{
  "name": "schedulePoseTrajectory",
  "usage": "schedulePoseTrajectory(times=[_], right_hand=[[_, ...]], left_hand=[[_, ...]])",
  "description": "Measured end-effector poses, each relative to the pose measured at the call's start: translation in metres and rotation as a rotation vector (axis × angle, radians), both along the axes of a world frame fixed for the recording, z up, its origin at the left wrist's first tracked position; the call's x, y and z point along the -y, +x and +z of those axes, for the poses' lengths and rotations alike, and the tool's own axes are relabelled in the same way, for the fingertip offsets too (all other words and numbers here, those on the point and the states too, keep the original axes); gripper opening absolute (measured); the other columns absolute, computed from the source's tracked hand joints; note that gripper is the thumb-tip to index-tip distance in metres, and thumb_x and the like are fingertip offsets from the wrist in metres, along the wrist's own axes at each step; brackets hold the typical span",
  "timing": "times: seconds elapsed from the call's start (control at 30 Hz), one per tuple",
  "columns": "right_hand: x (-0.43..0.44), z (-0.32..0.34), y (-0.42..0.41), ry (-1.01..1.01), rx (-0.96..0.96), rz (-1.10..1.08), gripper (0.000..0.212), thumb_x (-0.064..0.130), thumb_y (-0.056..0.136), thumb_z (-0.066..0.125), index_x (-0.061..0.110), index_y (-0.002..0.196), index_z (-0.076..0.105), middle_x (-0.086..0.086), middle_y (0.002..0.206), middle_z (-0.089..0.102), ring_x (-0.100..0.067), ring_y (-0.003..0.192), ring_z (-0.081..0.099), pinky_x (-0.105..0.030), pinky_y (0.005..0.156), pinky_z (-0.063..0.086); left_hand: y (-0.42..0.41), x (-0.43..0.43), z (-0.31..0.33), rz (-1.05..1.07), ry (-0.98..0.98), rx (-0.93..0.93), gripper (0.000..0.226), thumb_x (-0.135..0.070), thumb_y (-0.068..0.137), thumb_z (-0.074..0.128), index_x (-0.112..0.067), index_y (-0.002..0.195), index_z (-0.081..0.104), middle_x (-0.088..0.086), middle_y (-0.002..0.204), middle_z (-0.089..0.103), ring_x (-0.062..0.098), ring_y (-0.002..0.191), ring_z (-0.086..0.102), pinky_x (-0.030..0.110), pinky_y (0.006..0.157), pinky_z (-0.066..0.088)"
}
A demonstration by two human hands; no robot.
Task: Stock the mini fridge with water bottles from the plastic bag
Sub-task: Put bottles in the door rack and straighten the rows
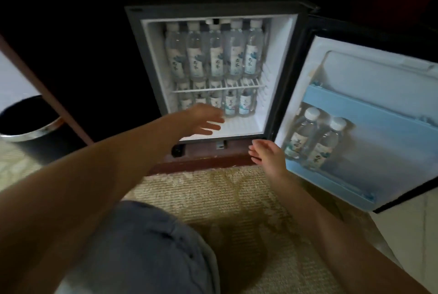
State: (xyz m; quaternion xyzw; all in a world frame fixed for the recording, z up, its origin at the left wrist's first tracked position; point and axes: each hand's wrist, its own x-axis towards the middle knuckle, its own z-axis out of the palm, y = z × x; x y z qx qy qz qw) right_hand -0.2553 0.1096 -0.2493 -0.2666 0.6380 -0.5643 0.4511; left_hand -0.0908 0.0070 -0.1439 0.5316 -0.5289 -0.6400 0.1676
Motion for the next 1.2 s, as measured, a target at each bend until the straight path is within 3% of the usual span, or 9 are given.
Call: schedulePoseTrajectory(times=[0.17, 0.27, 0.37, 0.5, 0.6, 0.73, 0.8, 0.97, 1.2], right_hand=[[0.020, 0.010, 0.080, 0.001, 0.081, 0.167, 0.011, 0.019, 0.095, 0.058, 0.010, 0.090, 0.061, -0.002, 0.082, 0.065, -0.013, 0.077, 0.062, -0.031, 0.084, 0.051], [0.029, 0.009, 0.128, 0.030, 0.125, 0.242, 0.009, 0.018, 0.095, 0.057, 0.011, 0.089, 0.059, -0.001, 0.081, 0.065, -0.012, 0.075, 0.062, -0.030, 0.078, 0.051], [0.032, 0.008, 0.175, 0.053, 0.166, 0.313, 0.009, 0.017, 0.095, 0.056, 0.013, 0.088, 0.058, 0.000, 0.080, 0.064, -0.011, 0.073, 0.061, -0.027, 0.075, 0.049], [0.032, 0.005, 0.224, 0.046, 0.141, 0.410, 0.008, 0.019, 0.095, 0.057, 0.012, 0.093, 0.059, 0.001, 0.081, 0.064, -0.011, 0.073, 0.062, -0.025, 0.075, 0.050], [0.035, -0.003, 0.258, 0.062, 0.125, 0.465, 0.009, 0.019, 0.095, 0.056, 0.015, 0.086, 0.059, 0.001, 0.079, 0.064, -0.011, 0.073, 0.061, -0.028, 0.076, 0.048], [0.033, -0.019, 0.300, 0.104, 0.102, 0.532, 0.009, 0.020, 0.094, 0.057, 0.016, 0.087, 0.062, 0.002, 0.079, 0.066, -0.010, 0.072, 0.062, -0.032, 0.080, 0.048], [0.032, -0.028, 0.319, 0.110, 0.089, 0.577, 0.010, 0.020, 0.095, 0.056, 0.015, 0.089, 0.062, 0.002, 0.081, 0.066, -0.011, 0.074, 0.062, -0.030, 0.078, 0.049], [0.041, -0.050, 0.351, 0.158, 0.062, 0.739, 0.015, 0.022, 0.097, 0.052, 0.012, 0.096, 0.062, 0.001, 0.081, 0.066, -0.013, 0.075, 0.062, -0.030, 0.079, 0.048], [0.059, -0.093, 0.385, 0.309, 0.023, 0.816, 0.020, 0.026, 0.096, 0.054, 0.009, 0.102, 0.064, -0.004, 0.090, 0.068, -0.016, 0.082, 0.064, -0.032, 0.082, 0.052]], left_hand=[[0.112, -0.007, -0.003, 0.191, 0.040, 0.065, 0.017, -0.017, 0.097, 0.048, -0.011, 0.109, 0.058, 0.007, 0.105, 0.060, 0.024, 0.098, 0.056, 0.035, 0.094, 0.039], [0.159, 0.000, -0.010, 0.394, 0.101, 0.138, 0.012, -0.022, 0.097, 0.047, -0.017, 0.092, 0.058, 0.000, 0.098, 0.062, 0.014, 0.077, 0.056, 0.030, 0.077, 0.043], [0.185, 0.009, -0.007, 0.461, 0.071, -0.002, 0.017, -0.022, 0.097, 0.050, -0.014, 0.109, 0.060, -0.001, 0.098, 0.064, 0.013, 0.079, 0.059, 0.027, 0.069, 0.047], [0.231, 0.002, -0.006, 0.404, 0.015, 0.031, 0.034, -0.021, 0.097, 0.049, -0.010, 0.128, 0.054, 0.001, 0.099, 0.063, 0.021, 0.103, 0.058, 0.033, 0.089, 0.046], [0.276, -0.003, -0.019, 0.455, 0.059, 0.104, 0.035, -0.016, 0.101, 0.037, -0.007, 0.132, 0.050, 0.011, 0.124, 0.060, 0.026, 0.115, 0.055, 0.034, 0.096, 0.042], [0.313, -0.007, -0.035, 0.550, 0.003, 0.196, 0.032, -0.014, 0.098, 0.043, -0.003, 0.123, 0.059, 0.011, 0.110, 0.065, 0.021, 0.085, 0.063, 0.037, 0.093, 0.046], [0.326, -0.009, -0.042, 0.535, -0.037, 0.221, 0.027, -0.012, 0.096, 0.045, -0.004, 0.116, 0.062, 0.010, 0.105, 0.065, 0.022, 0.090, 0.063, 0.039, 0.094, 0.047], [0.366, -0.026, -0.093, 0.605, 0.009, 0.152, 0.023, -0.008, 0.096, 0.048, -0.005, 0.116, 0.061, 0.011, 0.105, 0.062, 0.018, 0.081, 0.059, 0.029, 0.071, 0.047], [0.401, -0.062, -0.202, 0.691, 0.028, 0.350, 0.035, -0.001, 0.091, 0.053, -0.011, 0.124, 0.058, 0.015, 0.129, 0.058, 0.012, 0.075, 0.055, 0.015, 0.053, 0.046]])
